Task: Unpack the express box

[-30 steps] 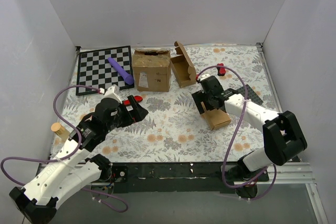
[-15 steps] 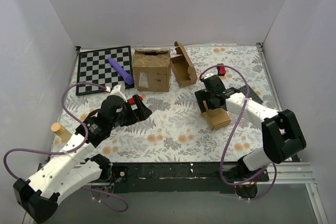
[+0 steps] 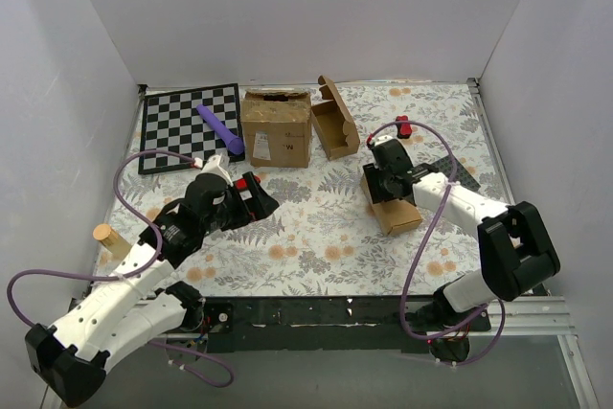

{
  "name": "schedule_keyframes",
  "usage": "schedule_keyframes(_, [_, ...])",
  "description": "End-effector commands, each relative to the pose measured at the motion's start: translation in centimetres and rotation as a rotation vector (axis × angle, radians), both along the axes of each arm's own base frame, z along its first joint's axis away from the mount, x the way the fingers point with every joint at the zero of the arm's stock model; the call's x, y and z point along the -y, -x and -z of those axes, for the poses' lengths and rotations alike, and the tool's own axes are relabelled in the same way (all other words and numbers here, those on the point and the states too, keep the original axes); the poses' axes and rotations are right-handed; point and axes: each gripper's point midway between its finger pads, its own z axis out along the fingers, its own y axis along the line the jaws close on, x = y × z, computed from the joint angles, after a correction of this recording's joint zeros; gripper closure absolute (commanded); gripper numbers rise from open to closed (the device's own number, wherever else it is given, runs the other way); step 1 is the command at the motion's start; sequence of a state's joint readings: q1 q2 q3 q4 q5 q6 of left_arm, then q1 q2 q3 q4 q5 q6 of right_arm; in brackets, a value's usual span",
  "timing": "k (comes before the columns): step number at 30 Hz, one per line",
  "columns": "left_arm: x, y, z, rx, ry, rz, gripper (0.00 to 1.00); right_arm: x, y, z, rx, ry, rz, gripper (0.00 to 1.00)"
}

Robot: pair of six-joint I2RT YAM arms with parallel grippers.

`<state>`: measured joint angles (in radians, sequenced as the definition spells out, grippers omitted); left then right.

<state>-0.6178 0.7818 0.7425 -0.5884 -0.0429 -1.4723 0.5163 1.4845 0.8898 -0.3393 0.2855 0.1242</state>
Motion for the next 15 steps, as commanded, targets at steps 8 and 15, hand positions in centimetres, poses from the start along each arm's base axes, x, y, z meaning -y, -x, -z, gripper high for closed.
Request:
schedule_keyframes(8, [1.6,0.0,1.5,-0.049,0.043,0.043,0.02,-5.1,4.7,-0.1,-0.146,-0.371,-0.057,0.70])
schedule_keyframes(15, [2.2,-0.2,2.2,-0.068,0.057,0.052,0.02,-6.9,4.6,-3.5,-0.082,-0.509,-0.085,0.67])
